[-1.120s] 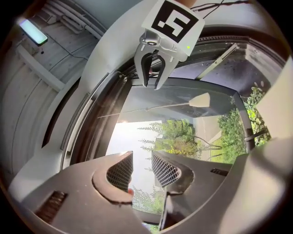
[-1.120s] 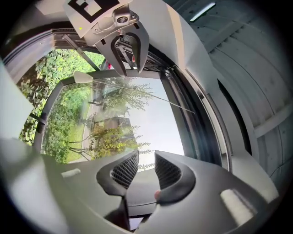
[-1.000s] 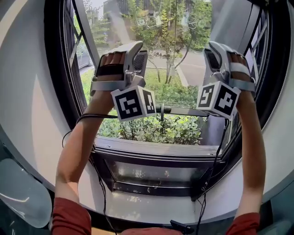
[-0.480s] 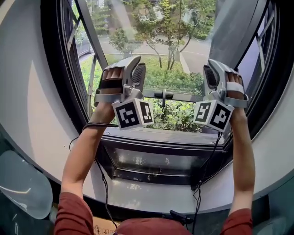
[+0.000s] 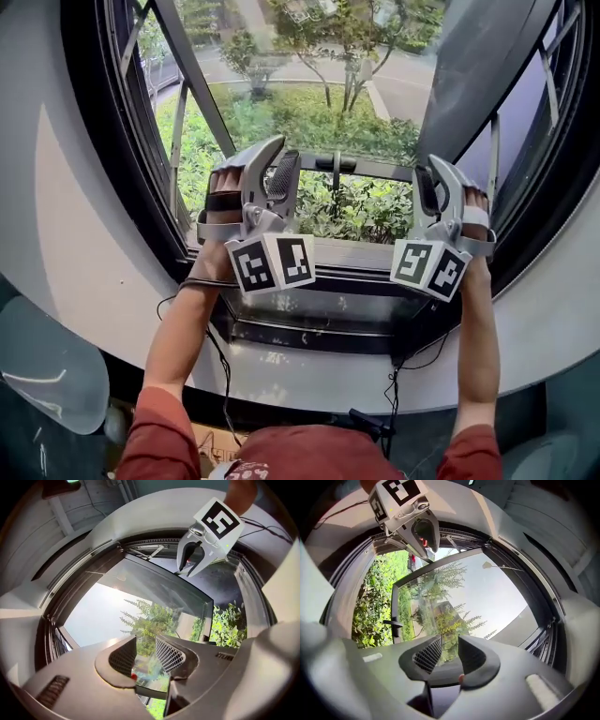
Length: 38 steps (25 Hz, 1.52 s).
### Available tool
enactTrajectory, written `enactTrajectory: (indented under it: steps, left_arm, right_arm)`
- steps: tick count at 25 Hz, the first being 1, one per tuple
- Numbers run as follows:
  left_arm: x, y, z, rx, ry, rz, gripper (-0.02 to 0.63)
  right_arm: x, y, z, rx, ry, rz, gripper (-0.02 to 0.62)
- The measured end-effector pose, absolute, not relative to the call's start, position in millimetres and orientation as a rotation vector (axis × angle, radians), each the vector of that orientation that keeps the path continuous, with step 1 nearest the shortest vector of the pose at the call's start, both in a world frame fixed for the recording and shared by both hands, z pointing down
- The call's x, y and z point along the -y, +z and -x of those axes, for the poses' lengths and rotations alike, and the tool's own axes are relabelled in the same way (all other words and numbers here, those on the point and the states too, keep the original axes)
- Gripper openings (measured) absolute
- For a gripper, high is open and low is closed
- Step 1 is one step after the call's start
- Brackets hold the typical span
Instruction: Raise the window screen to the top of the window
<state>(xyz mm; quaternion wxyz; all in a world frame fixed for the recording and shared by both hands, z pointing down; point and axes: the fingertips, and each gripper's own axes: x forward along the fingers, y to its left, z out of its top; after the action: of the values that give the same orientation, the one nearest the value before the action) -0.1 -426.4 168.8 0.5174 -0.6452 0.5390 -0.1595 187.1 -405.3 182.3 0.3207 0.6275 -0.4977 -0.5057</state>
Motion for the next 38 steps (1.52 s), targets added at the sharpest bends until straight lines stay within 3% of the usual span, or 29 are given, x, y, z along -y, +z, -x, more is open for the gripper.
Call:
enactTrajectory:
  steps: [17, 38]
  left_arm:
    - [389.4, 271.6, 16.1, -1.525, -0.136, 2.217, 0.110]
    - [328.5, 358.1, 18.5, -1.578, 0.042, 2.457, 0.110]
  right_arm:
    - [358.1, 268.6, -163.6, 1.896, -0.971, -1.837, 0.118]
    - [287.5, 345.0, -154.6, 2.207, -0.519, -2.058, 0.117]
